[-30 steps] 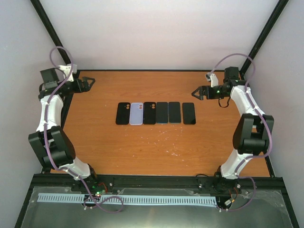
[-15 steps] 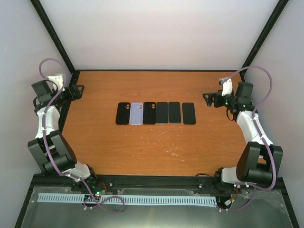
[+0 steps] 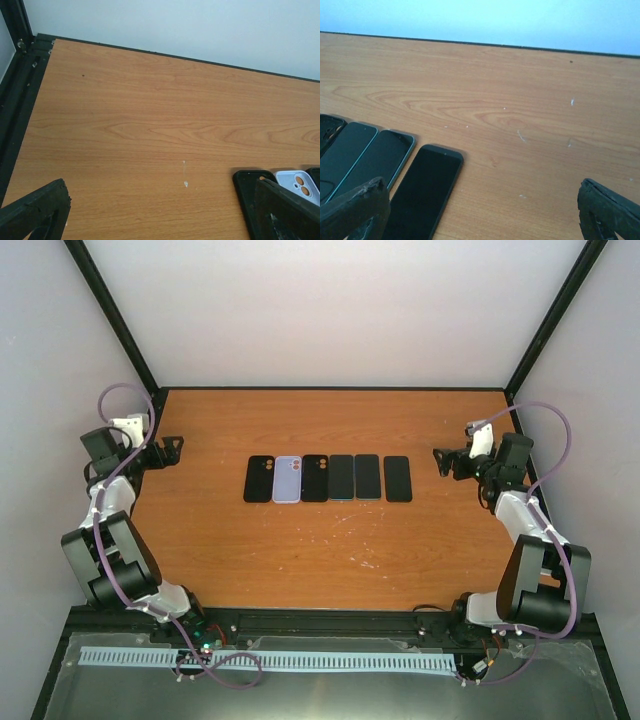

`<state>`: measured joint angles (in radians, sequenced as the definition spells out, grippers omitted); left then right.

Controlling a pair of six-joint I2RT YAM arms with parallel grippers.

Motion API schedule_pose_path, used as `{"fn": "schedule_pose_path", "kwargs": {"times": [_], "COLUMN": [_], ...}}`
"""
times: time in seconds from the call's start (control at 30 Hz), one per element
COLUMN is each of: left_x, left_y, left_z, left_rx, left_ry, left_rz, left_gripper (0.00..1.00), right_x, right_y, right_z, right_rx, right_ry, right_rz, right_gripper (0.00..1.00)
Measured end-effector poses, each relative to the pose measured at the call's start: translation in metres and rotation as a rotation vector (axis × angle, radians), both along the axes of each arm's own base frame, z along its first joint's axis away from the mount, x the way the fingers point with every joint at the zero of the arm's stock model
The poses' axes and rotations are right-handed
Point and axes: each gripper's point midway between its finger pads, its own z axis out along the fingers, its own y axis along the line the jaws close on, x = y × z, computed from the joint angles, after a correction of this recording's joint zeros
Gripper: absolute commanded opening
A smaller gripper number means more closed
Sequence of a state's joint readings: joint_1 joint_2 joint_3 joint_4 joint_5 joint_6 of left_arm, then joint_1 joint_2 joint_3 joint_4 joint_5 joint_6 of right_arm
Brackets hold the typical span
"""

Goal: Take the phone out of the phone case
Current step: Reset both arms

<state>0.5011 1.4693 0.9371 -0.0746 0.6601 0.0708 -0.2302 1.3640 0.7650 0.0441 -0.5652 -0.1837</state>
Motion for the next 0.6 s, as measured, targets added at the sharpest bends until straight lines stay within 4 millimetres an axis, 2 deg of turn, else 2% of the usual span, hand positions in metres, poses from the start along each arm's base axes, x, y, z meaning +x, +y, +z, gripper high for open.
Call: {"fn": "schedule_pose_path", "kwargs": {"times": [0.4, 0.6], "left_x": [0.005, 0.002], "left_y": [0.004, 0.003], "left_z": [0.001, -0.008], "left_rx": [0.050, 0.054], "left_ry": [-0.036, -0.029], "left_rz": [-0.010, -0.009], "left_gripper": [1.00, 1.00], "right_x": [0.003, 0.005], "right_y": [0.000, 0.001], "right_z": [0.000, 0.001], "right_rx": [-0.017, -0.016], "right_ry": [-0.048, -0.063], "right_rz": [0.011, 0.017], "right_gripper": [1.00, 1.00]}}
